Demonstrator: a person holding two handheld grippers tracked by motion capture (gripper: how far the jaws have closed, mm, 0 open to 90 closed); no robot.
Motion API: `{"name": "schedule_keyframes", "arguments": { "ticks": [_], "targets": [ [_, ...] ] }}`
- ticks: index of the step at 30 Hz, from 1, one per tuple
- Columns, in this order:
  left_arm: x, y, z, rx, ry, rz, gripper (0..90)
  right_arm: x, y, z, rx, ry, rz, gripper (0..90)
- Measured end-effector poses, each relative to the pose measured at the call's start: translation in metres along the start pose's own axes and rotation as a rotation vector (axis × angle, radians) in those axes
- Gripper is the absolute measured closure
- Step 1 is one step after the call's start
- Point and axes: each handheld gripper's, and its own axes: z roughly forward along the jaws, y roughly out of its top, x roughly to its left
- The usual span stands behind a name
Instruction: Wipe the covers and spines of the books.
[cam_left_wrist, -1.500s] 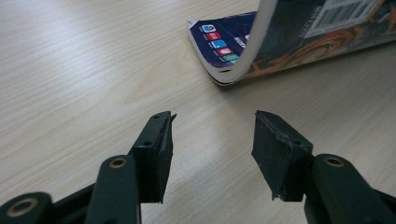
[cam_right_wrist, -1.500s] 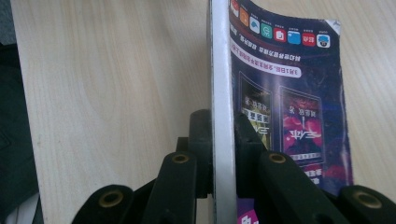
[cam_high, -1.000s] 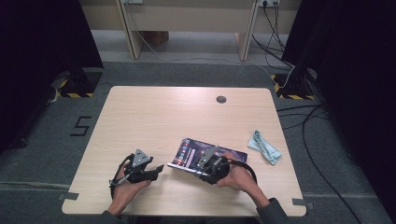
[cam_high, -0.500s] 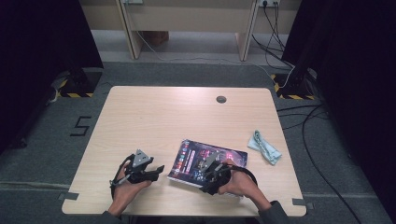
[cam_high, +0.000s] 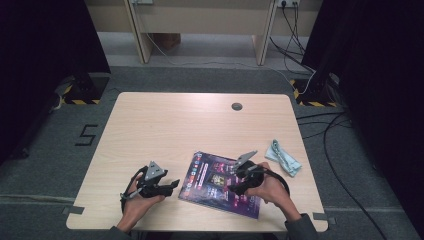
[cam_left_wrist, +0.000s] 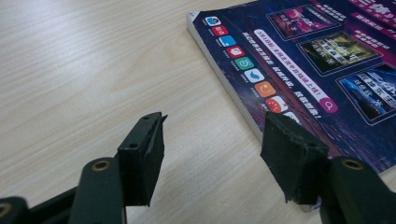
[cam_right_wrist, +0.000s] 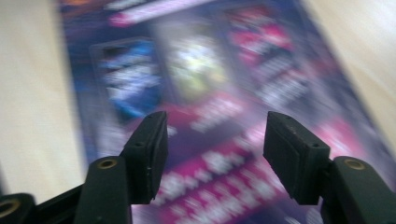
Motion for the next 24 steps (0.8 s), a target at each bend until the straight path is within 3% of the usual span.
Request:
{"name": "schedule_keyframes", "arguments": {
  "ticks": [3, 7, 16, 19, 22, 24],
  "targets": [
    [0.000, -0.001, 0.001, 0.010, -0.007, 0.005, 37.8, -0.017, -0.010, -0.007, -0.002, -0.065, 0.102, 38.4],
    [-0.002, 0.000, 0.002, 0.014, -0.010, 0.008, 37.4, -0.029, -0.025, -0.014, 0.023, -0.141, 0.170, 36.2],
    [-0.008, 0.000, 0.005, 0.026, -0.013, 0.046, 35.5, -0.039, -0.048, -0.018, 0.083, -0.165, 0.252, 36.4],
    [-0.010, 0.000, 0.007, 0.034, -0.021, 0.053, 35.4, -0.041, -0.051, -0.010, 0.108, -0.143, 0.261, 34.8],
    [-0.015, 0.000, 0.010, 0.050, -0.045, 0.081, 35.5, -0.043, -0.051, -0.008, 0.088, -0.126, 0.280, 33.7],
    [-0.020, 0.000, 0.012, 0.064, -0.066, 0.095, 35.5, -0.043, -0.050, -0.006, 0.074, -0.133, 0.267, 33.5]
  ]
}}
